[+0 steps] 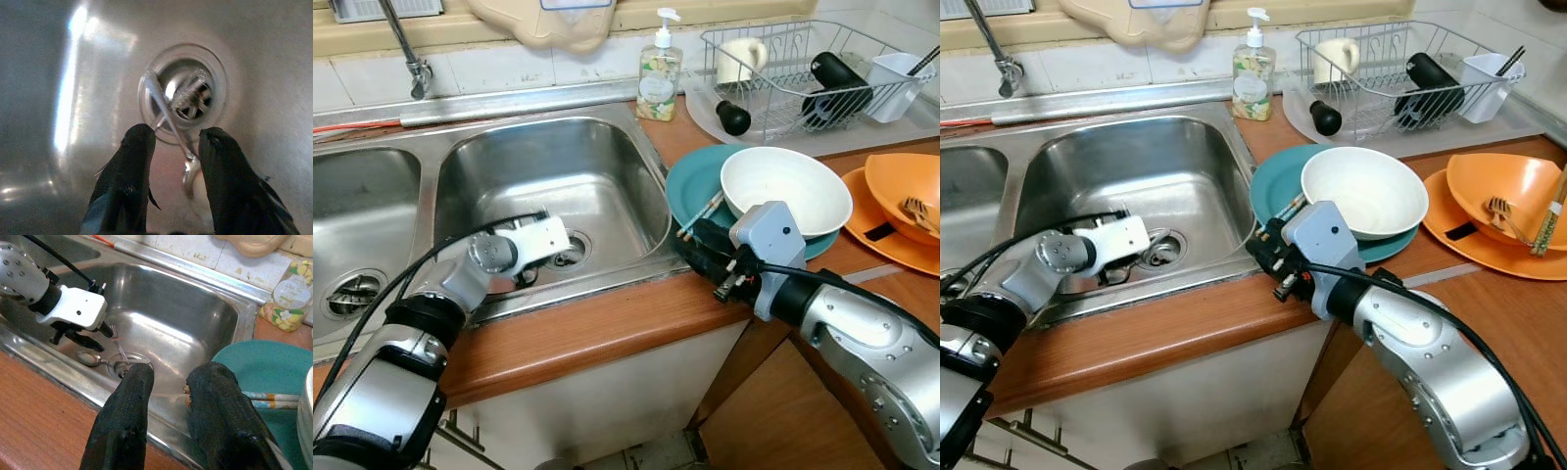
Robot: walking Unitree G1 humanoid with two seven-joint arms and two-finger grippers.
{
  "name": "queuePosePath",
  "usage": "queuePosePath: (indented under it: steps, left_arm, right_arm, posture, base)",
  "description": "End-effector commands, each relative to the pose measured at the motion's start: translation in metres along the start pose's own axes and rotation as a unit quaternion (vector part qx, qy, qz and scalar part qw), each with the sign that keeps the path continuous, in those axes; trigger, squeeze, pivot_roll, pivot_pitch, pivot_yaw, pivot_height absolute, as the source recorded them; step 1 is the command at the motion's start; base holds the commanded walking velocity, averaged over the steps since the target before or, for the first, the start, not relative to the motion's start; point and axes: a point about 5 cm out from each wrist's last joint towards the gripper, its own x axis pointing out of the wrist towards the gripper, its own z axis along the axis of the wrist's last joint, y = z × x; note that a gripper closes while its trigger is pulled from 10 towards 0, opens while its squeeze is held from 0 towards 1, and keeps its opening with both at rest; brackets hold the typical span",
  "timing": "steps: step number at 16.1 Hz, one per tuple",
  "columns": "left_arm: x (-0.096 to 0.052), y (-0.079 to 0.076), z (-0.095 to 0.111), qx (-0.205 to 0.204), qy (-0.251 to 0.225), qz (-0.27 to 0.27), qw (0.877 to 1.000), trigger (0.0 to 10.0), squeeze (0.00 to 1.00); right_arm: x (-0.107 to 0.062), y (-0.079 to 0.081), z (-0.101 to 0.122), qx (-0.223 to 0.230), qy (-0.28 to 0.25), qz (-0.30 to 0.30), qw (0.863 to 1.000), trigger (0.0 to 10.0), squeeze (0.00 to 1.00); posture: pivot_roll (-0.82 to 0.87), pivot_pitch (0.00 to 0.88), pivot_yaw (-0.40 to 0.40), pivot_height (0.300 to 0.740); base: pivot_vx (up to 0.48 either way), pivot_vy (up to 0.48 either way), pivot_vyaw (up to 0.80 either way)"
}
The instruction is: Kitchen organization
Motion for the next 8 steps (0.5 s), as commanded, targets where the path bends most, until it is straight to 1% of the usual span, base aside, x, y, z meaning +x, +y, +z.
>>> queuePosePath:
  steps: [1, 2, 3, 4, 5, 6, 7, 8]
  left_arm:
    - [-0.003, 0.012, 0.014, -0.017, -0.041, 0.029, 0.999, 10.0, 0.31]
    - [-0.006, 0.014, 0.017, -0.031, -0.059, 0.043, 0.997, 10.0, 0.0]
    - [-0.01, 0.018, 0.022, -0.057, -0.083, 0.06, 0.993, 10.0, 0.0]
    - [-0.017, 0.025, 0.029, -0.093, -0.12, 0.093, 0.984, 10.0, 0.0]
    - [-0.018, 0.026, 0.03, -0.1, -0.128, 0.097, 0.982, 10.0, 0.0]
    - [-0.025, 0.029, 0.037, -0.123, -0.166, 0.11, 0.972, 10.0, 0.0]
    - [-0.03, 0.031, 0.041, -0.135, -0.188, 0.114, 0.966, 10.0, 0.0]
    - [-0.04, 0.032, 0.049, -0.165, -0.234, 0.12, 0.951, 10.0, 0.0]
  right_arm:
    - [-0.002, -0.007, 0.002, 0.001, -0.012, -0.024, 1.0, 10.0, 0.0]
    - [-0.002, -0.01, 0.006, 0.005, -0.021, -0.033, 0.999, 10.0, 0.0]
    - [-0.001, -0.014, 0.011, 0.007, -0.031, -0.045, 0.998, 10.0, 0.0]
    - [-0.002, -0.019, 0.016, 0.01, -0.042, -0.065, 0.997, 10.0, 0.0]
    - [-0.002, -0.02, 0.017, 0.011, -0.044, -0.068, 0.997, 10.0, 0.0]
    - [-0.002, -0.023, 0.02, 0.012, -0.05, -0.08, 0.995, 10.0, 0.0]
    - [-0.002, -0.025, 0.021, 0.012, -0.052, -0.085, 0.995, 10.0, 0.0]
    - [-0.003, -0.028, 0.024, 0.012, -0.058, -0.097, 0.993, 10.0, 0.0]
  posture:
    - [-0.15, 0.0, 0.016, 0.74]
    - [-0.15, 0.0, 0.018, 0.74]
    - [-0.15, 0.0, 0.018, 0.74]
    - [-0.15, 0.0, 0.016, 0.74]
    - [-0.15, 0.0, 0.016, 0.74]
    - [-0.15, 0.0, 0.016, 0.74]
    - [-0.14, 0.0, 0.012, 0.74]
    - [-0.14, 0.0, 0.012, 0.74]
  base:
    - [0.0, 0.0, 0.0]
    - [0.0, 0.0, 0.0]
    - [0.0, 0.0, 0.0]
    - [0.0, 0.0, 0.0]
    - [0.0, 0.0, 0.0]
    - [0.0, 0.0, 0.0]
    - [0.0, 0.0, 0.0]
    - [0.0, 0.0, 0.0]
